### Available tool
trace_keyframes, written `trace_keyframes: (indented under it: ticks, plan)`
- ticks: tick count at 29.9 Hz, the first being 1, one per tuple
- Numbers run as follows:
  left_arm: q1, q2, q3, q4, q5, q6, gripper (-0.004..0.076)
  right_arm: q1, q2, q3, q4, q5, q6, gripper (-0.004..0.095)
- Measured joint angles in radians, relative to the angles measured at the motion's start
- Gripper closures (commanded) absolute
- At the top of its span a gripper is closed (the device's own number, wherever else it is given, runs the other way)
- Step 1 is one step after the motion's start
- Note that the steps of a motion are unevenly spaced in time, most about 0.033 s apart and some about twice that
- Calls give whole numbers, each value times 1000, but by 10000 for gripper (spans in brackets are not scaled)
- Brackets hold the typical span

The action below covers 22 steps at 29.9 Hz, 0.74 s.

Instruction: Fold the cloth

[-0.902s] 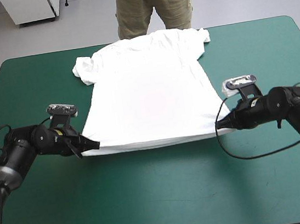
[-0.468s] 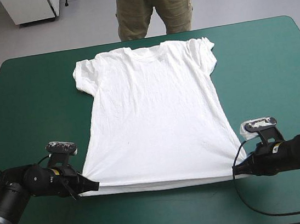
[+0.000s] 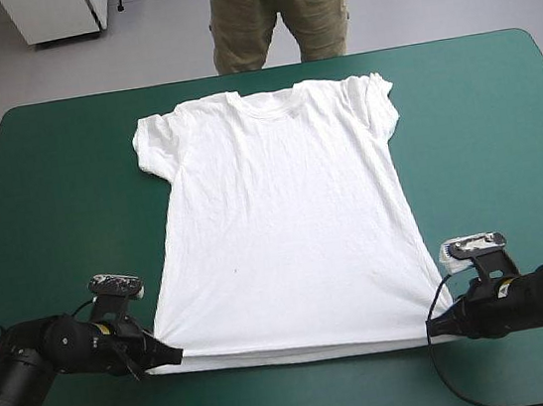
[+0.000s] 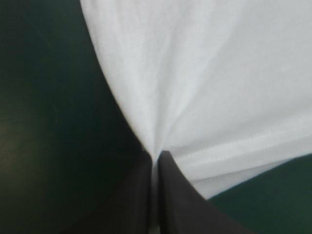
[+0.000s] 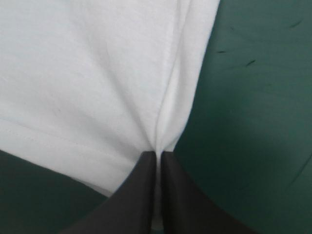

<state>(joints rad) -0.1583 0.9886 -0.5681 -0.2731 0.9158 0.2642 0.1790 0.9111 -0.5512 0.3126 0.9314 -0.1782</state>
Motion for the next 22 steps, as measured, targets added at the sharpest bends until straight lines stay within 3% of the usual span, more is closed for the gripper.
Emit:
trace_keyframes:
  ticks: [2,4,8,12,17,22]
  plan:
    - [0,0,0,0,0,8,555,0,0,0,0,0,-1,582]
    - [0,0,0,-2,0,14,404,0,0,0,0,0,-1,486]
    - [0,0,0,-57,0,35,183,0,0,-4,-2,-10,-1,463]
    - [0,0,-27,-132,-26,60,177,0,2,-65,-16,-11,-2,463]
    - [28,47,-191,-32,-203,-67,218,0,5,-226,-51,-47,-2,463]
    - [104,288,-422,15,-223,-126,265,0,37,-336,-54,-69,-1,463]
